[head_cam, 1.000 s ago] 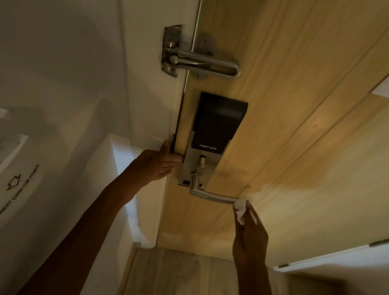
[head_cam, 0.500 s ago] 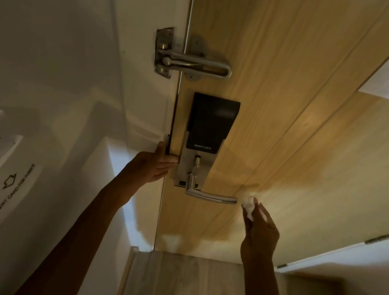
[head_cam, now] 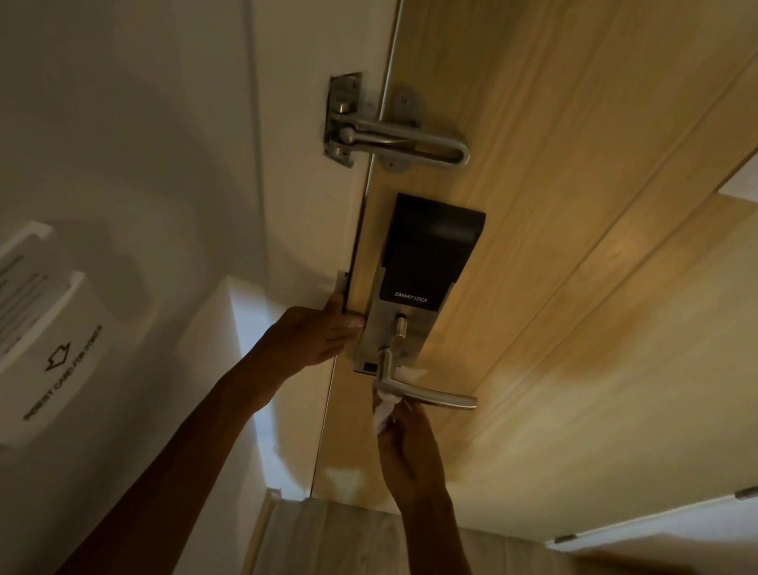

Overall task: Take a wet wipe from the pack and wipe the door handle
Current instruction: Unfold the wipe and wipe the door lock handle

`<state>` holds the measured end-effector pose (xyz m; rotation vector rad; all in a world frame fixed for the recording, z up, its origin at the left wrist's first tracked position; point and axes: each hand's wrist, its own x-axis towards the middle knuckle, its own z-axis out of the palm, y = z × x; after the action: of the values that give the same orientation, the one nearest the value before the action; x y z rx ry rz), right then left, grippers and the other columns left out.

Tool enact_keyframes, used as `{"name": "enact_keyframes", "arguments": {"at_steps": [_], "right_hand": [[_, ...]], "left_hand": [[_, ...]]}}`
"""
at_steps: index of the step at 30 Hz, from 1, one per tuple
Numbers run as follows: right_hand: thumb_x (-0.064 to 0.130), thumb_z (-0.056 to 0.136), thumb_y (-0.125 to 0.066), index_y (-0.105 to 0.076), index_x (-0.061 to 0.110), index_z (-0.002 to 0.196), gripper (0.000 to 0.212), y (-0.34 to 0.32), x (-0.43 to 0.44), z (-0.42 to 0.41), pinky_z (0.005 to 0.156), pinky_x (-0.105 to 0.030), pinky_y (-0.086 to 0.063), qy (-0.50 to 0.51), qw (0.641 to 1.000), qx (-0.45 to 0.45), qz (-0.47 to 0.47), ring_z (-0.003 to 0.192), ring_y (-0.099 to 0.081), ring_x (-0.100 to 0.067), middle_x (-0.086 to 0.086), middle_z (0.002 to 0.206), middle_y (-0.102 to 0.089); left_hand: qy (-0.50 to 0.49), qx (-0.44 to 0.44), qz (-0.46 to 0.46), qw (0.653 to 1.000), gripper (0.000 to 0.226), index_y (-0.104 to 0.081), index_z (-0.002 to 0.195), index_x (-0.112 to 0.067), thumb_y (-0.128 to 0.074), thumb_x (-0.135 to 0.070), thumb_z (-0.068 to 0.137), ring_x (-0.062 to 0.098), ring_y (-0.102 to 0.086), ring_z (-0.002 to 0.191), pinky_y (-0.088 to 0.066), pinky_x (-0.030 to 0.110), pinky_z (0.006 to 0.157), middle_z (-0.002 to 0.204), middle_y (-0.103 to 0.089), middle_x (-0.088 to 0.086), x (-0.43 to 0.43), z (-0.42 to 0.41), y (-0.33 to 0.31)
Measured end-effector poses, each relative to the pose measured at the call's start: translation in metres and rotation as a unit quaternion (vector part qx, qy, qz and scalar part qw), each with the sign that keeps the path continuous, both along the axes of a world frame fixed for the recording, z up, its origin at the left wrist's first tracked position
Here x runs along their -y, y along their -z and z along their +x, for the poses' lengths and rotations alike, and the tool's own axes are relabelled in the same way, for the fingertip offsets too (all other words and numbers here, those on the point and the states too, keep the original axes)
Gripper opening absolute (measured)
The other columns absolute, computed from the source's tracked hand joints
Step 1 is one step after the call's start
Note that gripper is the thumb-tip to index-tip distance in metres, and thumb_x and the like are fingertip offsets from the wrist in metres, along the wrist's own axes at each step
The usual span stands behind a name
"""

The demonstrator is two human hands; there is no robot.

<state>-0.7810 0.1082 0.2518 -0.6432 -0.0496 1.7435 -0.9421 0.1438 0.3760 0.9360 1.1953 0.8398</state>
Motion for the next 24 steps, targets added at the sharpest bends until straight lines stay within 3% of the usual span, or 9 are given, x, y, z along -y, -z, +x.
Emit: {"name": "enact_keyframes", "arguments": {"at_steps": [4, 7, 11, 13, 16, 21, 24], "right_hand": [[-0.003, 0.093, -0.046, -0.066, 0.003, 0.098, 0.021, 0.002, -0.01, -0.012, 0.059, -0.021, -0.055, 0.031, 0.998, 0.046, -0.035, 0.075, -0.067, -0.018, -0.018, 0.096, -0.063], [-0.003, 0.092, -0.048, -0.071, 0.005, 0.086, 0.025, 0.002, -0.012, -0.021, 0.058, -0.02, -0.053, 0.043, 0.994, 0.094, -0.03, 0.072, -0.065, -0.018, -0.018, 0.089, -0.064], [0.001, 0.09, -0.054, -0.064, 0.0, 0.108, 0.021, 0.004, 0.003, -0.021, 0.065, -0.022, -0.056, 0.029, 0.997, 0.076, -0.016, 0.083, -0.066, -0.019, -0.017, 0.099, -0.067], [0.001, 0.089, -0.054, -0.062, 0.0, 0.11, 0.022, 0.003, 0.006, -0.02, 0.069, -0.023, -0.057, 0.026, 0.998, 0.052, -0.023, 0.086, -0.066, -0.02, -0.016, 0.098, -0.068], [-0.004, 0.091, -0.048, -0.06, -0.001, 0.11, 0.023, -0.005, -0.002, -0.027, 0.077, -0.027, -0.055, 0.03, 0.998, 0.016, -0.061, 0.089, -0.068, -0.021, -0.016, 0.099, -0.07], [0.005, 0.079, -0.058, -0.066, 0.002, 0.103, 0.026, -0.023, 0.011, -0.034, 0.063, -0.027, -0.059, 0.021, 0.997, -0.005, -0.075, 0.083, -0.071, -0.022, -0.015, 0.092, -0.072], [0.019, 0.075, -0.064, -0.078, 0.016, 0.085, 0.018, -0.026, 0.027, -0.022, 0.063, -0.021, -0.056, -0.006, 0.995, 0.097, -0.035, 0.08, -0.072, -0.013, -0.006, 0.087, -0.075]], "left_hand": [[-0.024, -0.042, 0.011, 0.999, 0.055, -0.055, 0.126, 0.004, -0.035, -0.041, 0.101, 0.026, -0.057, 0.123, -0.047, 0.025, 0.095, 0.129, -0.062, 0.014, 0.002, 0.0, 0.003], [-0.013, 0.016, -0.02, 1.0, 0.053, -0.047, 0.133, 0.005, -0.03, -0.034, 0.102, 0.027, -0.049, 0.131, -0.04, 0.027, 0.1, 0.136, -0.055, 0.017, 0.001, 0.002, 0.0], [-0.025, -0.006, -0.017, 1.0, 0.052, -0.051, 0.131, 0.004, -0.032, -0.036, 0.102, 0.025, -0.054, 0.127, -0.042, 0.028, 0.102, 0.133, -0.058, 0.016, 0.0, 0.002, 0.0], [-0.046, -0.041, -0.008, 0.998, 0.053, -0.055, 0.126, 0.002, -0.034, -0.039, 0.101, 0.024, -0.059, 0.12, -0.045, 0.029, 0.1, 0.126, -0.064, 0.013, 0.0, 0.004, 0.002], [-0.031, -0.018, -0.011, 0.999, 0.053, -0.053, 0.128, 0.003, -0.032, -0.038, 0.102, 0.024, -0.057, 0.123, -0.044, 0.027, 0.097, 0.127, -0.063, 0.014, -0.001, 0.002, 0.006], [-0.007, 0.03, -0.019, 0.999, 0.054, -0.047, 0.134, 0.003, -0.025, -0.035, 0.103, 0.026, -0.049, 0.131, -0.038, 0.031, 0.104, 0.137, -0.055, 0.016, -0.006, 0.0, 0.01], [0.0, 0.04, -0.004, 0.999, 0.054, -0.048, 0.133, 0.004, -0.026, -0.035, 0.103, 0.024, -0.05, 0.129, -0.04, 0.028, 0.102, 0.135, -0.056, 0.015, -0.005, -0.003, 0.015]]}}
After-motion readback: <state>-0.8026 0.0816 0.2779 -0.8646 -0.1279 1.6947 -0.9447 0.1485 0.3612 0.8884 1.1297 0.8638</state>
